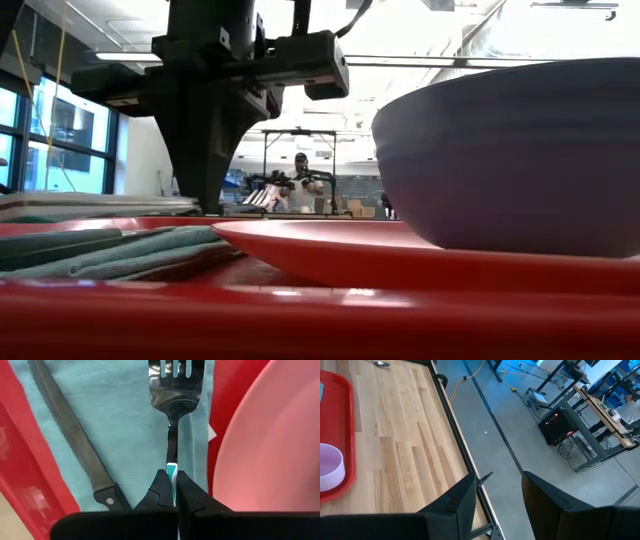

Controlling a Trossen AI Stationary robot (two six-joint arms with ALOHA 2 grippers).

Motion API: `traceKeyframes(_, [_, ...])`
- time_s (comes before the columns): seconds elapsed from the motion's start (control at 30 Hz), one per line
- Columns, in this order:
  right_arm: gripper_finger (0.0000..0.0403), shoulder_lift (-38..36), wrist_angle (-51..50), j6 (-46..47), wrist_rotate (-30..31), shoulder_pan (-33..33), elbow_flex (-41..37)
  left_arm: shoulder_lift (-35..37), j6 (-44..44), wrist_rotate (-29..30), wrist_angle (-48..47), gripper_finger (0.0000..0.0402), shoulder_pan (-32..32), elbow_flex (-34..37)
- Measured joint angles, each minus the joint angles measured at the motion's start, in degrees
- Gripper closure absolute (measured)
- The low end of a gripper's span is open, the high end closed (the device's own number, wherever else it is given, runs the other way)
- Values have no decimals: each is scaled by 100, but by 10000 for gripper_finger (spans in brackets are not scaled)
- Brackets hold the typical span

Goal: Set up tray
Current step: Put the blue fork on top of the blue napkin to the right of the knife, then adjust the black knife

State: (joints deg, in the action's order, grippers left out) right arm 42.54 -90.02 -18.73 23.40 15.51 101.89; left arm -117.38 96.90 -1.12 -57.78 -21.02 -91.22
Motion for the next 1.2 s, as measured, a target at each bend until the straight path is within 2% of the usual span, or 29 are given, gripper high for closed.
traceKeyframes(0.5, [265,0,0,-43,17,-2,0,0,0,15,40,383,0,0])
traceKeyframes(0.7, [265,0,0,-85,26,0,0,2,-4,58,61,322,0,0])
traceKeyframes(0.8, [265,0,0,-87,32,-2,0,2,-10,58,92,306,0,0])
traceKeyframes(0.93, [265,0,0,-87,38,-2,0,2,-63,63,94,308,0,0])
traceKeyframes(1.2, [265,0,0,-89,41,0,0,2,-107,179,-35,342,0,0])
